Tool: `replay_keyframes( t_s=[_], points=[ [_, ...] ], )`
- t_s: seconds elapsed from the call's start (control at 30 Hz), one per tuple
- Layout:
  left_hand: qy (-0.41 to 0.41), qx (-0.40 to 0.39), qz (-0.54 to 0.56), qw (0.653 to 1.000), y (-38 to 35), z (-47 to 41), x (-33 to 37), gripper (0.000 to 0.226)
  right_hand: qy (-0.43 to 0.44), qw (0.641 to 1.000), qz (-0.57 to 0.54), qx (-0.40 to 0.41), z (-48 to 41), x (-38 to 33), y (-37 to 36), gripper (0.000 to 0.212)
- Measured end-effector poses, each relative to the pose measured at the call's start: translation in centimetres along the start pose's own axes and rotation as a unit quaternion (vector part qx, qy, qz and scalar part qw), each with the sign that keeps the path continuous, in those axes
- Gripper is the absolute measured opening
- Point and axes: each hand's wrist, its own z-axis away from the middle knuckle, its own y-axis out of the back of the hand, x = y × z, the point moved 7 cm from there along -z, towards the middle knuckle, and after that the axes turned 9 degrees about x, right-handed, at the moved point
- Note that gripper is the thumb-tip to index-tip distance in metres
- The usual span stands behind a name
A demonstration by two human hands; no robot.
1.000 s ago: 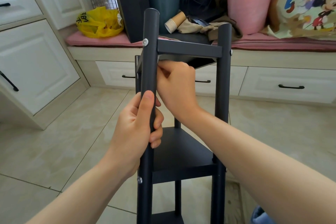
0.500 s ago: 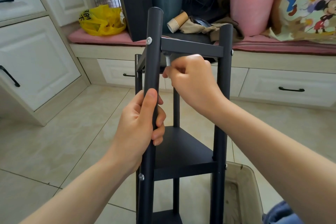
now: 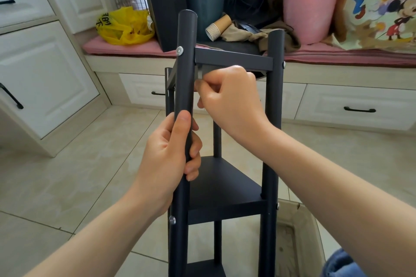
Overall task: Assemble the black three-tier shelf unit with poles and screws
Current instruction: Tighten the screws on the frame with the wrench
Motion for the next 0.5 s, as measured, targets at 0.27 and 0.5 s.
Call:
replay_keyframes(
  t_s=[0.27, 0.5],
  points=[
    [0.000, -0.003, 0.000, 1.000, -0.1, 0.2, 0.1, 0.046, 0.016, 0.999, -0.018, 0.043, 0.6, 0.4, -0.6, 0.033],
    [-0.002, -0.006, -0.001, 1.000, -0.2, 0.3, 0.1, 0.046, 0.040, 0.992, -0.046, 0.110, 0.4, 1.0, -1.6, 0.033]
  ],
)
